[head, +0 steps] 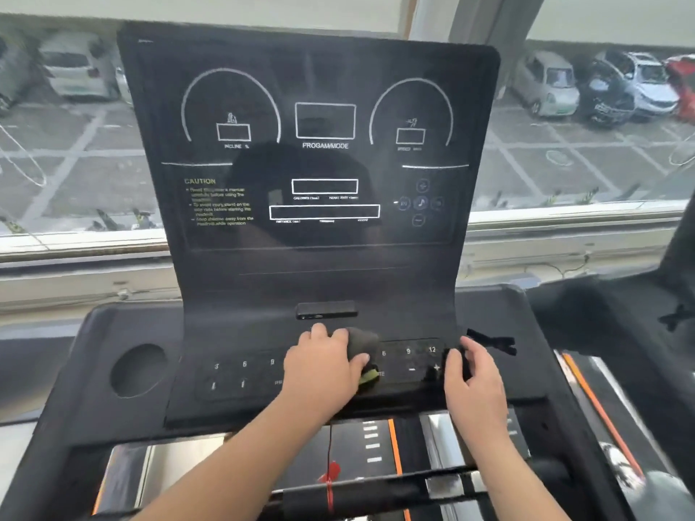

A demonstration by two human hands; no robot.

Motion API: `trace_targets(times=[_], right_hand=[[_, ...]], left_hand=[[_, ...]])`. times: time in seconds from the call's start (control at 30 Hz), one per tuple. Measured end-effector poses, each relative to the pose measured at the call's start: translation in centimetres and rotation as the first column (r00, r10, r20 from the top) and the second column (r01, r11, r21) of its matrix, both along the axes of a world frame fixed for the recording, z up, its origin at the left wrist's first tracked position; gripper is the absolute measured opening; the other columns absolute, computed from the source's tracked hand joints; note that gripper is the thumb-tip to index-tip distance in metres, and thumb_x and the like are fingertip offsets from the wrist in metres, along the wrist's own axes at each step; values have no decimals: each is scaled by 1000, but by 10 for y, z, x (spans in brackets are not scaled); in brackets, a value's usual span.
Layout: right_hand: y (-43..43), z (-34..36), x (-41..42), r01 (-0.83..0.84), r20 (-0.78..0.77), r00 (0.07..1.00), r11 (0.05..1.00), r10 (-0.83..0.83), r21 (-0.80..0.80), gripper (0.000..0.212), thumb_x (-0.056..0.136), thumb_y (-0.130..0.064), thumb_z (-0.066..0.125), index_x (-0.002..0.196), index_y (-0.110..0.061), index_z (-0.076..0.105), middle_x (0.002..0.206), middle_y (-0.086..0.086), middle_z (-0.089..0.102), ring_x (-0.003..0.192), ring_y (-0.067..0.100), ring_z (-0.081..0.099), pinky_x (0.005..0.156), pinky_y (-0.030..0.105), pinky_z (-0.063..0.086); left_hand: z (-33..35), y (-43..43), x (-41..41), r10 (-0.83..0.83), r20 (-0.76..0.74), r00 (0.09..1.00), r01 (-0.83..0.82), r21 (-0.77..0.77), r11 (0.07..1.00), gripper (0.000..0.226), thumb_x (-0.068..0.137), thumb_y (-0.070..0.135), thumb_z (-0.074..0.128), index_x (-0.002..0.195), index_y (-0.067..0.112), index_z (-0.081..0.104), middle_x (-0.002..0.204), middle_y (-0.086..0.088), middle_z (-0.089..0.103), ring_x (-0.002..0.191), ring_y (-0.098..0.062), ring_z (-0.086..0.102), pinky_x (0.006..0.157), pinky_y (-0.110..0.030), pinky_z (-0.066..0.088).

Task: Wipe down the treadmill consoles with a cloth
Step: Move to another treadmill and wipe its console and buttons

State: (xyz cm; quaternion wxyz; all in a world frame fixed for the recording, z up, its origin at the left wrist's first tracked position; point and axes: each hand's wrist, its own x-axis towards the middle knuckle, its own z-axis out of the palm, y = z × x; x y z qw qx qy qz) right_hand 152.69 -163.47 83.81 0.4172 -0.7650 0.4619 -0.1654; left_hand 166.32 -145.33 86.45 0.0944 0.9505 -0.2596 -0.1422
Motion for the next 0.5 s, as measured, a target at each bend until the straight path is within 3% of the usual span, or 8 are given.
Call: trace_targets(times=[0.1,0.2,0.33,0.5], right_hand=[[-21,9,-4,56,25,998,992,-60,115,27,105,-35,49,124,-27,67,112,-10,70,114,16,63,98,35,46],[-46,9,-5,49,70,996,980,-63,191,27,104,-43,46,104,-33,72,100,-14,75,106,16,68,96,39,50],[-70,7,-5,37,94,994,969,-61,244,33,105,-41,47,101,-27,77,100,-12,75,102,10,67,98,44,53],[-81,10,9,-16,105,994,976,-7,219,25,104,-29,51,104,-20,74,100,-8,73,103,17,66,92,38,50]], left_hand=[[1,-55,-18,-41,0,999,41,-30,999,54,101,65,42,134,23,53,126,-7,52,120,-30,53,94,-43,49],[-4,-108,-43,-105,25,994,105,-32,994,54,99,62,50,134,21,51,127,-9,51,119,-32,53,94,-46,47],[-15,-138,-79,-267,20,964,267,-22,963,59,76,61,78,116,20,63,105,-8,59,94,-30,64,73,-45,53],[-9,-115,-64,-329,-137,934,313,-128,941,56,93,66,57,134,27,54,123,-5,53,119,-30,54,98,-45,49]])
